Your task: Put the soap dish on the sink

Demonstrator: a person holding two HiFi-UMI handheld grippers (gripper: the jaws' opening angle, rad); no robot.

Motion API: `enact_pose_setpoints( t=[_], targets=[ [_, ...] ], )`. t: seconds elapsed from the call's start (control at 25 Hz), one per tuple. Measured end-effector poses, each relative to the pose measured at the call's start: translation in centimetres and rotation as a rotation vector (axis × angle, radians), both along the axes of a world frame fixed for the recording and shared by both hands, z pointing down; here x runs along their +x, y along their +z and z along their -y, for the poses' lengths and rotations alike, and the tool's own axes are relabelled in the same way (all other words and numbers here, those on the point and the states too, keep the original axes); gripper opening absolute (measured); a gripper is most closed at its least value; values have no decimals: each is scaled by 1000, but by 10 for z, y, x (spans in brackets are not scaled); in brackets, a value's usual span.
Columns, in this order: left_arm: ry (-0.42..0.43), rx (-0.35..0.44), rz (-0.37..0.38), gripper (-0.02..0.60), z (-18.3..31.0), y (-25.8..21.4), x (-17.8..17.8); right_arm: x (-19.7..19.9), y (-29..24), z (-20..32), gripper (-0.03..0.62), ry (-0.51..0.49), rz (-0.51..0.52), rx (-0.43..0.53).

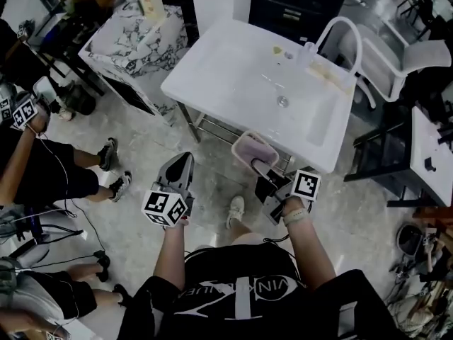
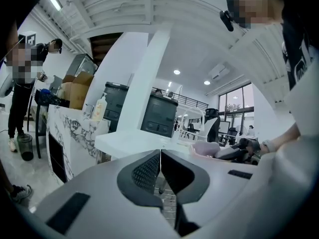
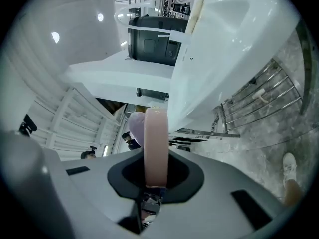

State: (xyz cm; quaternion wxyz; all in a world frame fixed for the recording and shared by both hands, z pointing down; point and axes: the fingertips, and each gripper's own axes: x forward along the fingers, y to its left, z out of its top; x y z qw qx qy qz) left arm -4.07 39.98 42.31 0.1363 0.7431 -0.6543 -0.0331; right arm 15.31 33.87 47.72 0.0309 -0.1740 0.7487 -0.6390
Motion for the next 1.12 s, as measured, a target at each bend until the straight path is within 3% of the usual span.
enact_pose_setpoints(
  t=[0.32,1.12],
  targets=[
    [28,-14,19,21,60,4,-3,-16,-1,49,49,-18,-2,-14],
    [110,54,-5,17,187,-15,-6,-33,-6,145,49,31,-28,-24]
  ],
)
